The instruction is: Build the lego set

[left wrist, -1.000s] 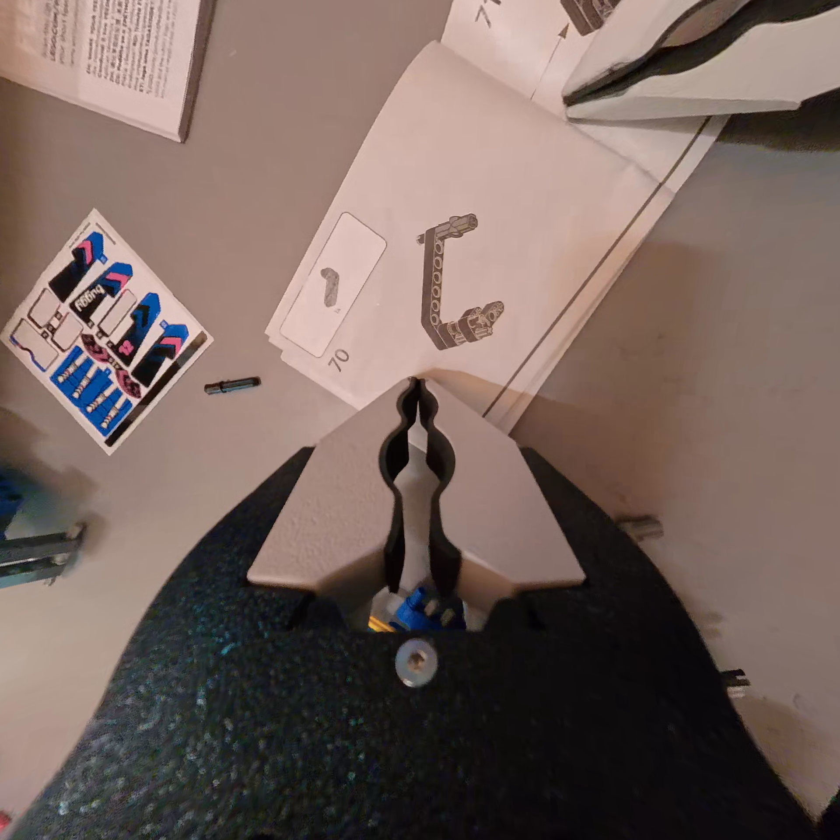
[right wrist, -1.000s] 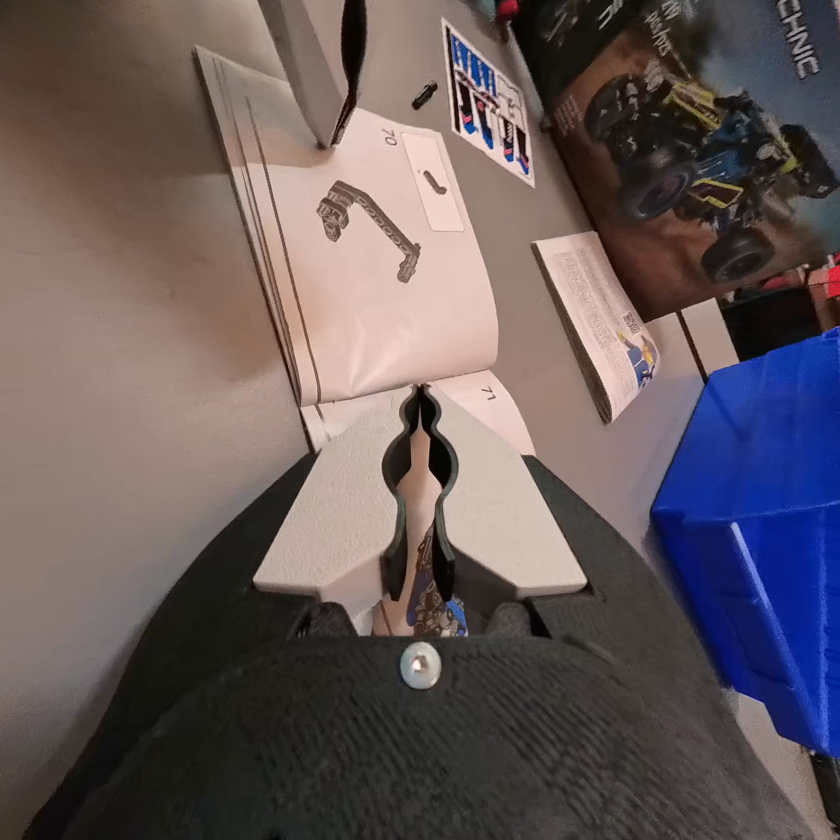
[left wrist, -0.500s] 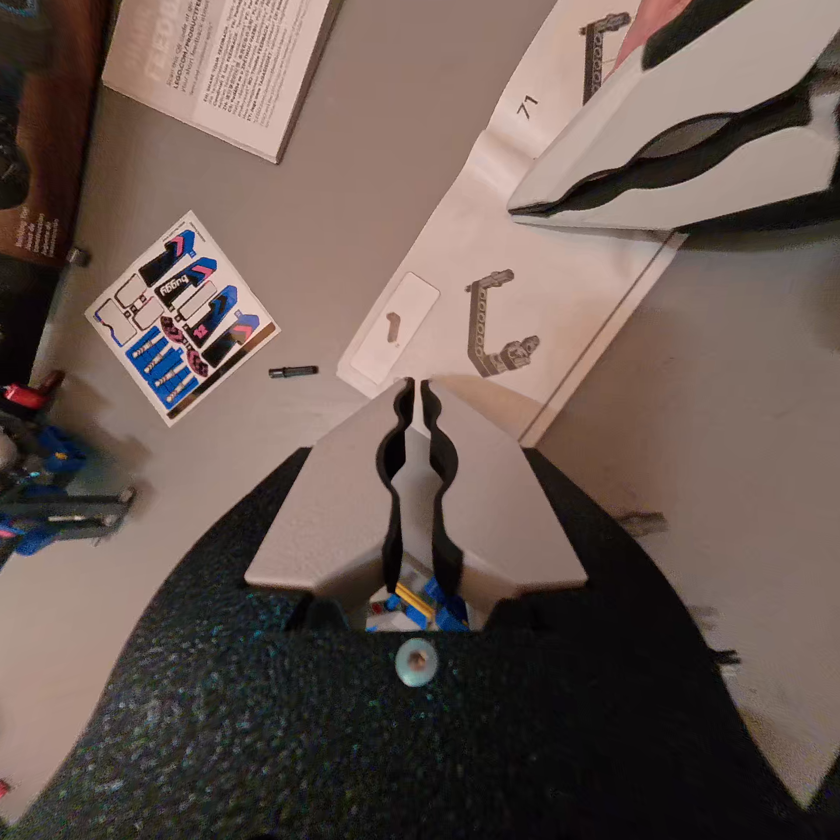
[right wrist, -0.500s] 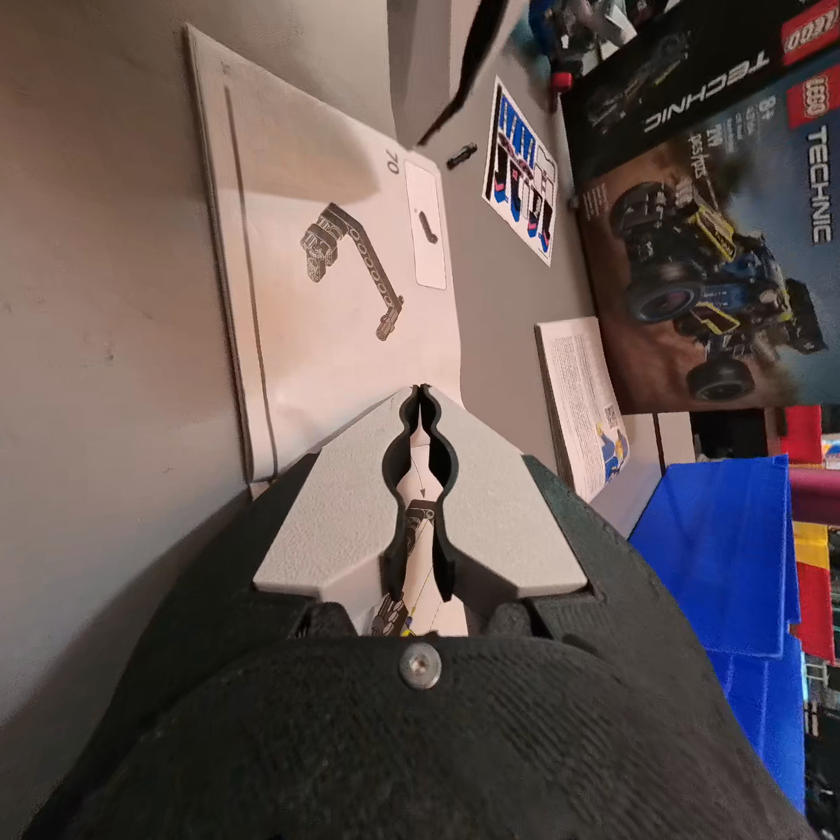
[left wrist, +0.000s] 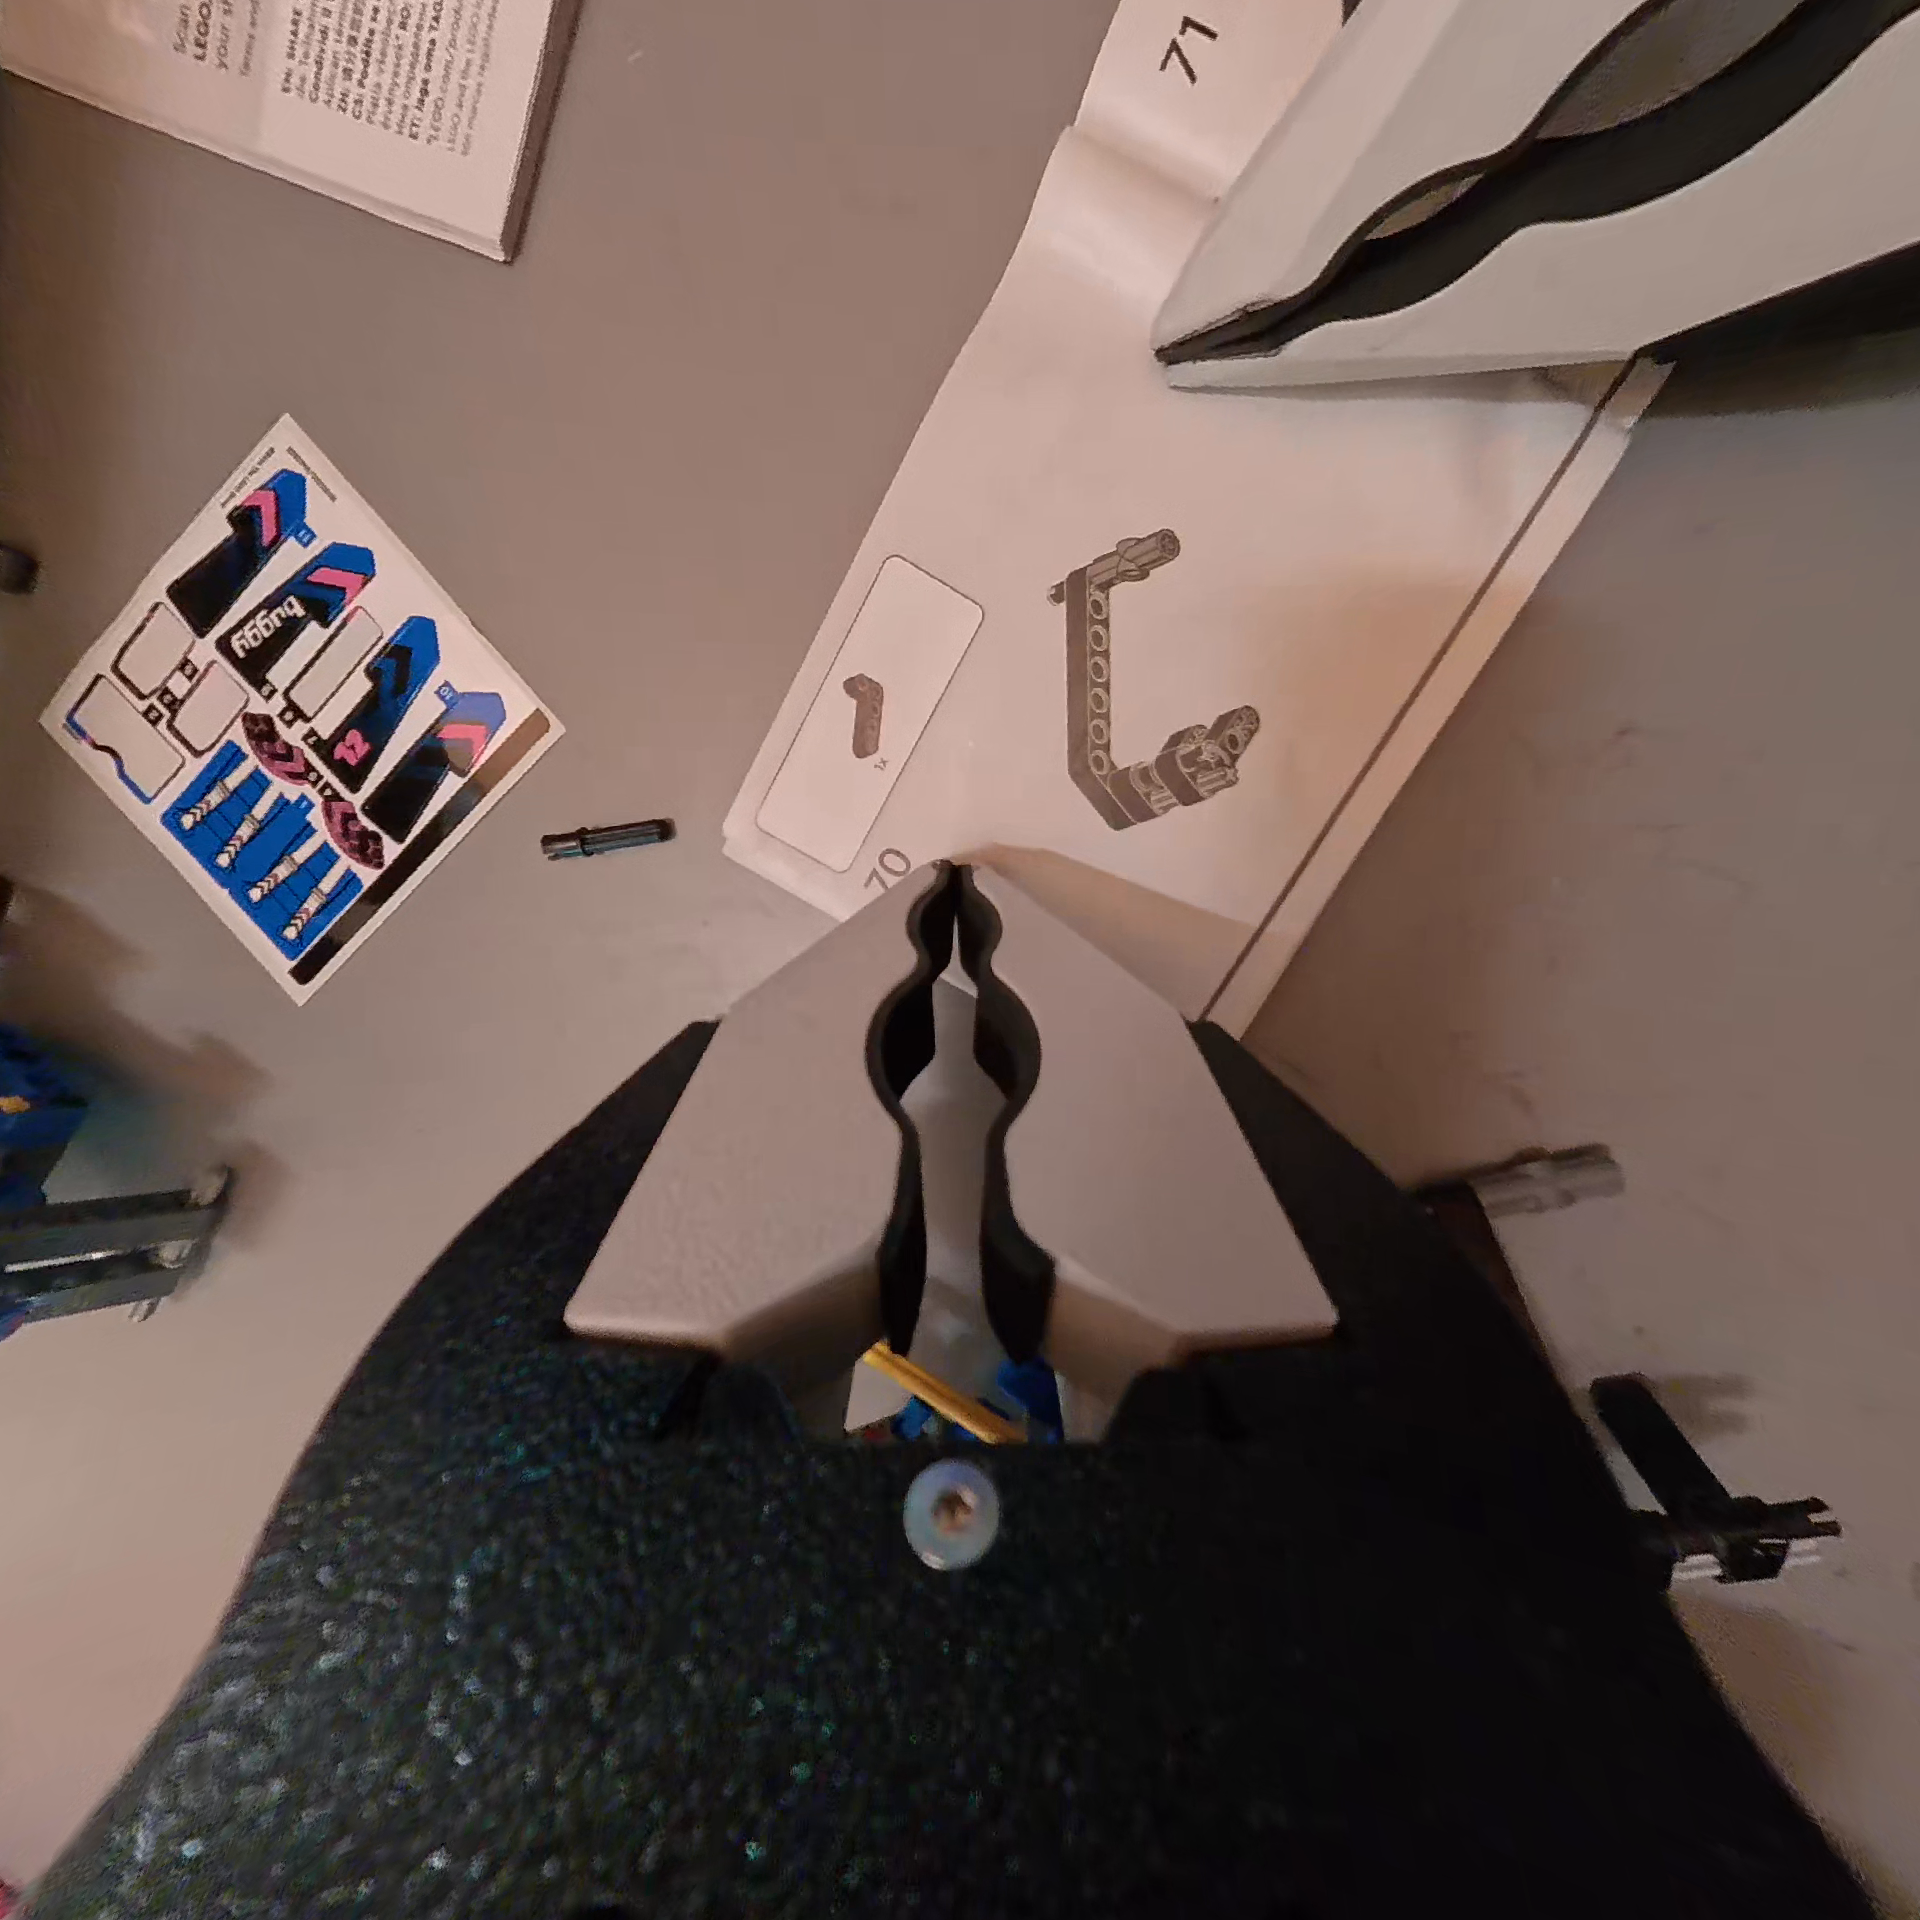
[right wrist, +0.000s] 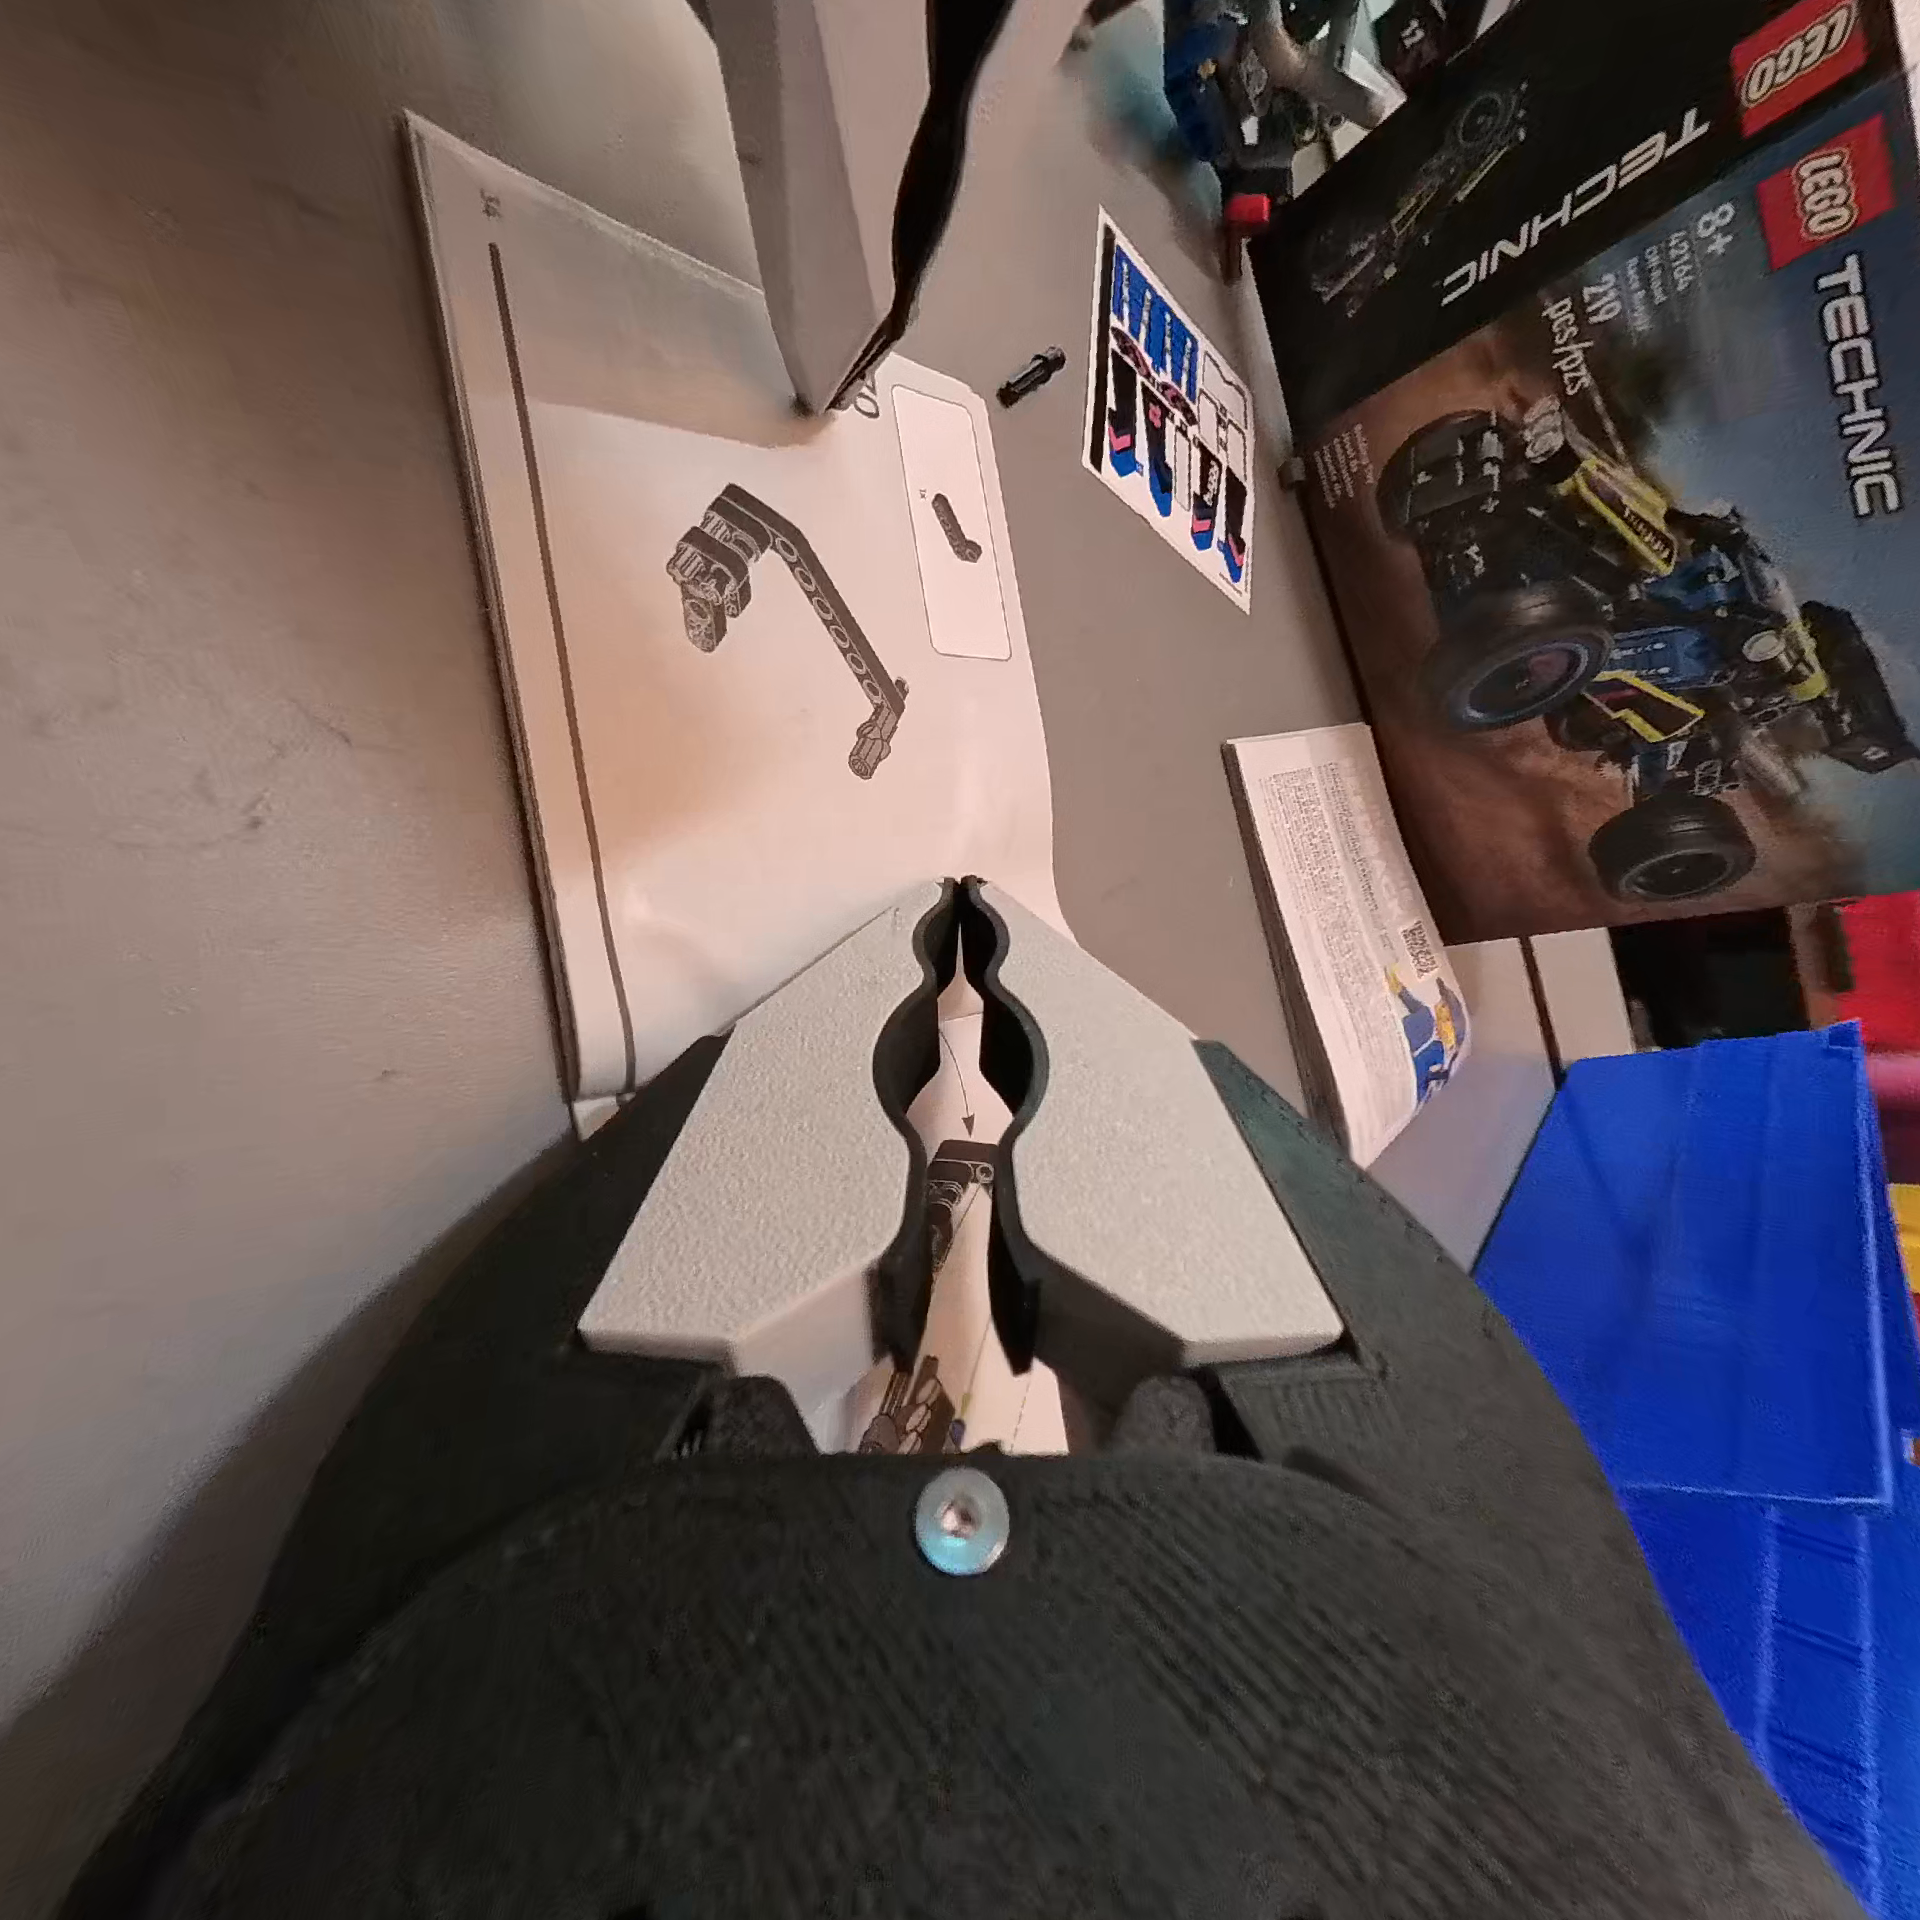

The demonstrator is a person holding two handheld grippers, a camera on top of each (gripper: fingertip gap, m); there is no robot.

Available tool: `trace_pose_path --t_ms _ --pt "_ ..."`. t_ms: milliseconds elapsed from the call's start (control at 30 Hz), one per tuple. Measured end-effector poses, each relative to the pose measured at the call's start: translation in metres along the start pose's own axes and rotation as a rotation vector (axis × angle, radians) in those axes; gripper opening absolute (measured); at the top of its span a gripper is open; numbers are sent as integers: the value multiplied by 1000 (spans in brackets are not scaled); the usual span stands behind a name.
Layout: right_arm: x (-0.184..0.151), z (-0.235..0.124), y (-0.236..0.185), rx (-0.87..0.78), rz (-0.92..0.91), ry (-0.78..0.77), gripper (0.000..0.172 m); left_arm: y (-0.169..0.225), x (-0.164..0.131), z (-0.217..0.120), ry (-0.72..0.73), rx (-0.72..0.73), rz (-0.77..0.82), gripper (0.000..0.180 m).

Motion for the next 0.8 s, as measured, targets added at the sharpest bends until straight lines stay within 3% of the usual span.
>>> trace_pose_path --t_ms 400,533,800 --pt "4 -3 8 -42 54 38 0 1 4 -2 4 43 47 0" --pt "4 -6 13 -61 50 39 0 6 10 -21 132 29 14 0" --pt "7 -10 18 -96 26 49 0 7 -4 -77 261 150 -9 0"
Point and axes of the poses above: each gripper's, where its closed fingertips meet, z out along the fingers, x out of its top, y = z × x across the jaws, the point moved 7 cm from there along -z, back along the fingers, and after that the axes turned 6 degrees about -x, right-handed, at the moved point
